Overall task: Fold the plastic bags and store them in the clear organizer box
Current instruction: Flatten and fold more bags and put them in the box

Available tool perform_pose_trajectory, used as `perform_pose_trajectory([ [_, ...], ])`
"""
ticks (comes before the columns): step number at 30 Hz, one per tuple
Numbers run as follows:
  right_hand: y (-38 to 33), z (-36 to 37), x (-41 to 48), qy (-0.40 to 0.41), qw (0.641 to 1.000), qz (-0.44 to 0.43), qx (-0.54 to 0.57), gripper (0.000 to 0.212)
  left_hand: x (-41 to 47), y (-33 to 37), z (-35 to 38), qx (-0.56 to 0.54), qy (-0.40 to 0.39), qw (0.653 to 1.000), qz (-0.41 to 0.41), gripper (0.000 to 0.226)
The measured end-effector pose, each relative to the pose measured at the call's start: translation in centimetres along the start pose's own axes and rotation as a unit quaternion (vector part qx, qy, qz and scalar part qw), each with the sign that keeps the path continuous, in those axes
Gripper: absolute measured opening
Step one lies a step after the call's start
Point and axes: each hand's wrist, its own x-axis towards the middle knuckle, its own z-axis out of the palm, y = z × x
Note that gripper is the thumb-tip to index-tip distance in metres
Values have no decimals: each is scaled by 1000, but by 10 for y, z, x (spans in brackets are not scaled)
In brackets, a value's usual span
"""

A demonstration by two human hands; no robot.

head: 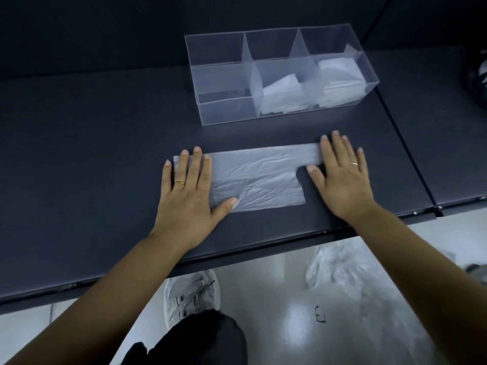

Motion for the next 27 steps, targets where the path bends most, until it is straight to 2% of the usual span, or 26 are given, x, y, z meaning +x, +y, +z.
perform_pose_trajectory([
  [3, -2, -17, -16, 54, 993, -45, 93, 56, 0, 2, -10, -16, 42, 998, 47, 93],
  [6, -13, -26, -40, 19, 976, -135, 170, 31, -4, 15, -15, -82, 57, 983, 157, 80],
  [8, -17, -22, -49, -10, 975, -140, 174, 22, -7, 26, -15, -111, 27, 973, 200, 79],
  [10, -21, -20, -49, -7, 975, -117, 188, 12, -9, 32, -10, -121, 5, 972, 202, 82],
  [13, -29, -16, -46, -2, 981, -115, 158, 1, -9, 32, -3, -130, 25, 974, 182, 84],
  [15, -31, -17, -42, -28, 983, -112, 141, 6, -9, 33, -3, -137, 42, 975, 168, 80],
  [19, -24, -41, -36, -122, 959, -63, 249, 17, -7, 37, 1, -105, 117, 971, 180, 49],
  [21, -23, -50, -36, -96, 966, -62, 230, 7, -7, 37, 2, -99, 146, 965, 192, 44],
  [22, -25, -54, -37, -58, 976, -73, 196, 16, -8, 37, 2, -101, 151, 964, 195, 44],
  [24, -37, -58, -43, -36, 981, -137, 136, 61, -11, 37, 1, -99, 152, 964, 194, 45],
  [25, -45, -56, -43, -44, 977, -178, 106, 75, -11, 38, -1, -99, 150, 965, 191, 45],
  [26, -52, -53, -44, -64, 972, -212, 82, 79, -11, 40, -3, -102, 149, 965, 188, 44],
  [27, -56, -47, -44, -74, 967, -234, 68, 73, -11, 41, -4, -111, 148, 965, 186, 41],
])
